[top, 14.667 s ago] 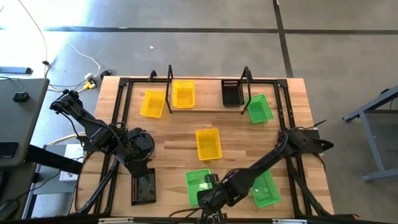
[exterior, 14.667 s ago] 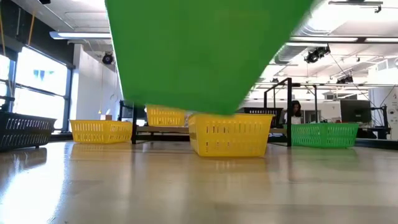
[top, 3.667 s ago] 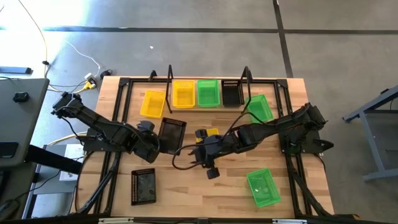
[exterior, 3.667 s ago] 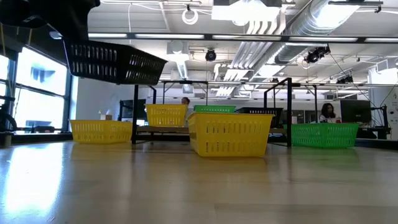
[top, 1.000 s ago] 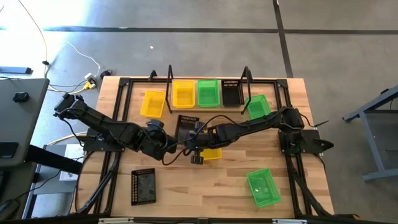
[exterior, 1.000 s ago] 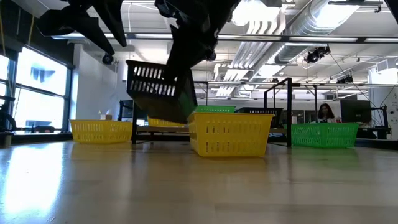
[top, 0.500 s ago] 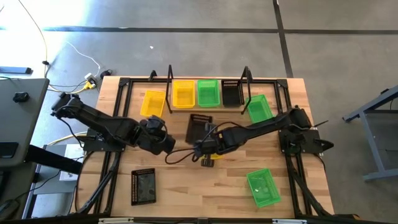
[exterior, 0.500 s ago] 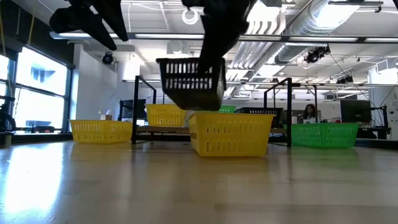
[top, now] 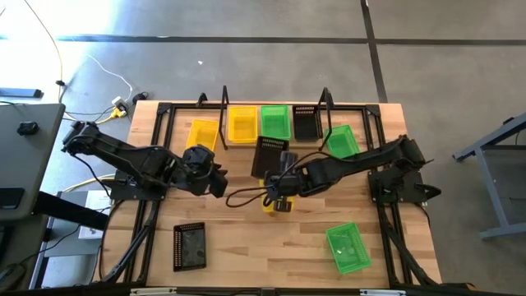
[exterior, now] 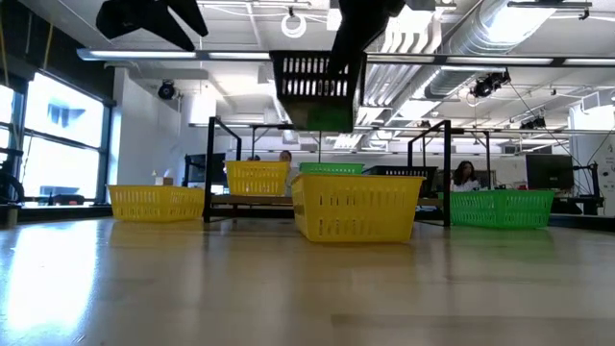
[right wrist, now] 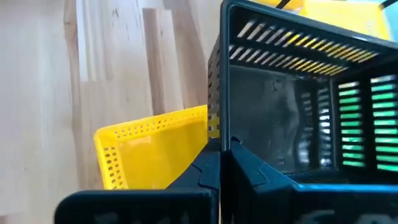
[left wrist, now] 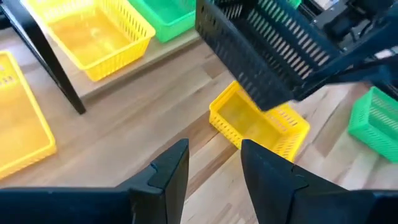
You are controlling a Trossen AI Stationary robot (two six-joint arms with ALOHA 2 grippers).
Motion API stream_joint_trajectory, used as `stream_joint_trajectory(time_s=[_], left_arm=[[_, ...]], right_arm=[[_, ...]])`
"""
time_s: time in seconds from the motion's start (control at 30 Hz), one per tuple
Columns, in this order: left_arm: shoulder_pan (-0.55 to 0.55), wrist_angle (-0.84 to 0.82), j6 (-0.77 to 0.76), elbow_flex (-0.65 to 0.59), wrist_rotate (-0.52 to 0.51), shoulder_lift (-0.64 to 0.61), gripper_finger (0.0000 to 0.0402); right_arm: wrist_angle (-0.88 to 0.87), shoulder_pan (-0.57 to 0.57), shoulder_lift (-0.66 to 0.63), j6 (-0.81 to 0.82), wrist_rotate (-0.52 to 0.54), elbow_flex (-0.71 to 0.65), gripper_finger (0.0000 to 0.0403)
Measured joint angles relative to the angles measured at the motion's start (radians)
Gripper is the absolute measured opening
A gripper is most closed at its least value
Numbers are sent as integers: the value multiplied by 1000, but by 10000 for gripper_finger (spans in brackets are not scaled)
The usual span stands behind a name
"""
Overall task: Stack baskets on shelf by color
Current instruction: Stack the top black bin on top of the black bin on the shelf
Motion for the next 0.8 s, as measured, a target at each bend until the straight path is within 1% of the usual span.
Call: stream_joint_trajectory(time_s=[0.33, 0.7, 0.8], left_arm=[[0, 43, 43, 0, 5, -27, 136], [6, 41, 43, -1, 9, -26, 136], [2, 40, 44, -1, 22, -26, 136]], right_arm=[[8, -57, -78, -91, 18, 0, 0], [7, -164, -193, -307, 0, 0, 0], [8, -217, -233, -363, -31, 0, 0]])
